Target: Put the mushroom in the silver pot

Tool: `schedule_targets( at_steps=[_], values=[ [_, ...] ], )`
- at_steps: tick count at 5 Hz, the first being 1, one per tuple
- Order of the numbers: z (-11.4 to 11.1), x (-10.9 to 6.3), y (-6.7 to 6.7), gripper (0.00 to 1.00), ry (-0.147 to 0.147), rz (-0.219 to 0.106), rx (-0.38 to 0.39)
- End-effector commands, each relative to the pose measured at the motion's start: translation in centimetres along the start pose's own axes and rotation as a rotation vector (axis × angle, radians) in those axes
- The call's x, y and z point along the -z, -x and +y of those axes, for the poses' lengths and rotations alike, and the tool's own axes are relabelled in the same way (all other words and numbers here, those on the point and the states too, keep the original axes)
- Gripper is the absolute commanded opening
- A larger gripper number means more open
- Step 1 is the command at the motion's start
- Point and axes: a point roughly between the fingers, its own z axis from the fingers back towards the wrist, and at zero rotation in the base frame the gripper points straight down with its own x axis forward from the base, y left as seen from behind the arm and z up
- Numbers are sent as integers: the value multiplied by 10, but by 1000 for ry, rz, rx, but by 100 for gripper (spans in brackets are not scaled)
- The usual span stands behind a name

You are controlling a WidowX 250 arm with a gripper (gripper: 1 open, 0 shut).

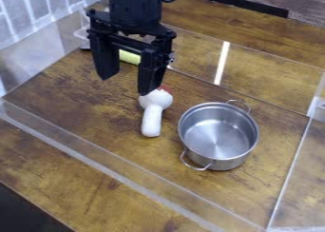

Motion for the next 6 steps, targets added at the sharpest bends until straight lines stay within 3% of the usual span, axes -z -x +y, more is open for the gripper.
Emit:
schedule_targets(
  at_steps=[1,2,6],
  values=[
    [0,11,-5,100,6,16,-42],
    [-2,26,-15,100,16,20,-95],
    [3,74,-46,100,55,35,-143]
  ],
)
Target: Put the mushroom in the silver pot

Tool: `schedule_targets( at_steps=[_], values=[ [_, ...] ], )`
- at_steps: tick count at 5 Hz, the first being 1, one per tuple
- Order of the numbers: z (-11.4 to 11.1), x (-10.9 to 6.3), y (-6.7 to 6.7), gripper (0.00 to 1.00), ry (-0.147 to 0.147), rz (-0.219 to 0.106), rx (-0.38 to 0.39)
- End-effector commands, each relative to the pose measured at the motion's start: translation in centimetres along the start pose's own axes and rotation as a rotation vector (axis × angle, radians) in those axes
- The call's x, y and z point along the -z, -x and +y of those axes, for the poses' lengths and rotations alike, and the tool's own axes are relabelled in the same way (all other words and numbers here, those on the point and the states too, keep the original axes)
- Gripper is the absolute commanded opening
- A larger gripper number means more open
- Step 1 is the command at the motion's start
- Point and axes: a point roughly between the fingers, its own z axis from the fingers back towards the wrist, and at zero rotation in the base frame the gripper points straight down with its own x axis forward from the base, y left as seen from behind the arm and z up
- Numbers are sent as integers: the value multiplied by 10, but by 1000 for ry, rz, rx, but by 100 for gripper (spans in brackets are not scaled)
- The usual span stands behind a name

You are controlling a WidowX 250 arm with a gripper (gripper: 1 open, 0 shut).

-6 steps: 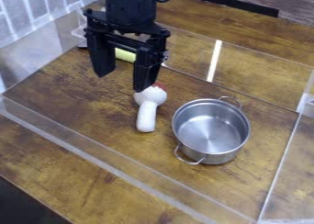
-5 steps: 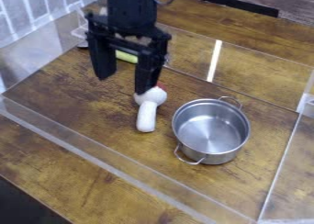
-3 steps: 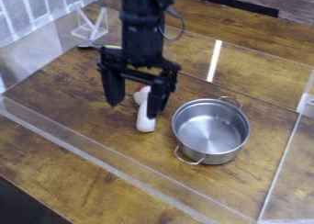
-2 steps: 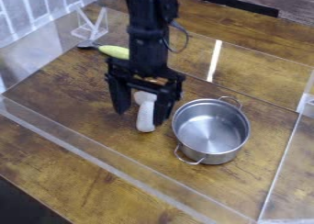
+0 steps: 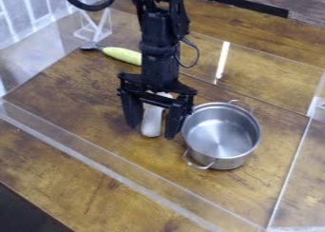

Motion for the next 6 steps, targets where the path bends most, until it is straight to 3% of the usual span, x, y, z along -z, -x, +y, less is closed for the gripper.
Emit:
schedule_targets(
  at_steps=[1,2,3,4,5,6],
  values=[
    [5,-14,-11,0,12,-58,-12],
    [6,-13,-13,0,16,-57,-14],
    [7,-21,-16,100,33,-59,-24],
    [10,-30,-17,100,50,-63,-47],
    [11,-27,-20,0,51,-59,-52],
    [12,-23,-23,0,51,-55,-56]
  ],
)
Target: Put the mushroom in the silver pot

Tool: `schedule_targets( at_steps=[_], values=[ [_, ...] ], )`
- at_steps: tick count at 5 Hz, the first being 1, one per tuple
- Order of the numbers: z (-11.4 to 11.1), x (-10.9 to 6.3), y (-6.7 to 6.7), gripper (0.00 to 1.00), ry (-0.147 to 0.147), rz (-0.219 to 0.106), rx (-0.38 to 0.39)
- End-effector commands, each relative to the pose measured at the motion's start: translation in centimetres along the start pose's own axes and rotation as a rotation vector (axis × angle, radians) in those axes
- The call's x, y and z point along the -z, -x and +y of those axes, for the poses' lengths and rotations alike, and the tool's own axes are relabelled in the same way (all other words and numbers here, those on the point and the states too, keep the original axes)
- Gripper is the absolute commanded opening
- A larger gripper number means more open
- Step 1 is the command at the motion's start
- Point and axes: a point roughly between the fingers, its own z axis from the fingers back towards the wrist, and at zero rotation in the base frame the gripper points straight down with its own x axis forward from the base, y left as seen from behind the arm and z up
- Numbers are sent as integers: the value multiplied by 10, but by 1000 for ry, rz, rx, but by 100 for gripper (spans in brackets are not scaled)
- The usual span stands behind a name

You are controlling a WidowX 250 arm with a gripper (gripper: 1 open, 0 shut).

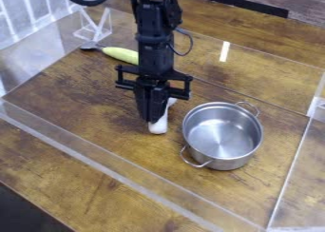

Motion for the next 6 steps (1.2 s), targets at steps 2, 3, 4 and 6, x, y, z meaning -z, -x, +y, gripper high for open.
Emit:
schedule_targets(
  at_steps=[2,3,4,6],
  values=[
    [9,-23,-14,100,30,-56,-42],
    [9,-21,-14,0,31,-53,-43],
    [9,-19,-15,0,31,-50,-46],
    [11,-21,-16,100,48,-39,-64]
  ],
)
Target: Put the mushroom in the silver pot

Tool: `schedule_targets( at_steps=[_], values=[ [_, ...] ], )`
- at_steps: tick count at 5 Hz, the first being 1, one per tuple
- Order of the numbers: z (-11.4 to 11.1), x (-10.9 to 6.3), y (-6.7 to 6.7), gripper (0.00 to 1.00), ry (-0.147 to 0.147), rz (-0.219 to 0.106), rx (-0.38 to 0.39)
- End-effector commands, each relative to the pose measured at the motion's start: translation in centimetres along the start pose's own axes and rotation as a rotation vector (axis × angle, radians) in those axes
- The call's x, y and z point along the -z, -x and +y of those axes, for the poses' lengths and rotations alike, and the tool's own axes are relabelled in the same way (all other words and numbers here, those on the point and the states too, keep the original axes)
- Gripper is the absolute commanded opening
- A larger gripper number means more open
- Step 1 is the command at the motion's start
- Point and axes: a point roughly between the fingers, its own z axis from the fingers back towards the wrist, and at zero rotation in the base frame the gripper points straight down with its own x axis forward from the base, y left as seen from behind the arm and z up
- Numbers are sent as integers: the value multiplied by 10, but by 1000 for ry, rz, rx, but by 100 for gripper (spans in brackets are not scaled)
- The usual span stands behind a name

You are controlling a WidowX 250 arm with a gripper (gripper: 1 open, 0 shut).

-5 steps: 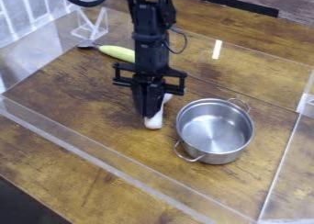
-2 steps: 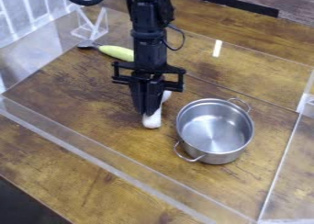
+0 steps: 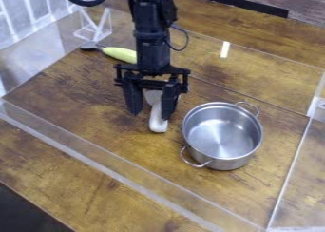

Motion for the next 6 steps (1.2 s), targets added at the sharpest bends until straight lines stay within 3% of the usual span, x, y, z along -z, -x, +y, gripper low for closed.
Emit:
schedule_targets(
  at_steps=[1,2,5,6],
  values=[
    [3,-15,-6,0,12,-51,-10],
    [3,-13,-6,0,12,-47,-9],
    [-33,-93,17,0,5,-112,86],
    [-54,-108,28,0,14,-123,123]
  ],
)
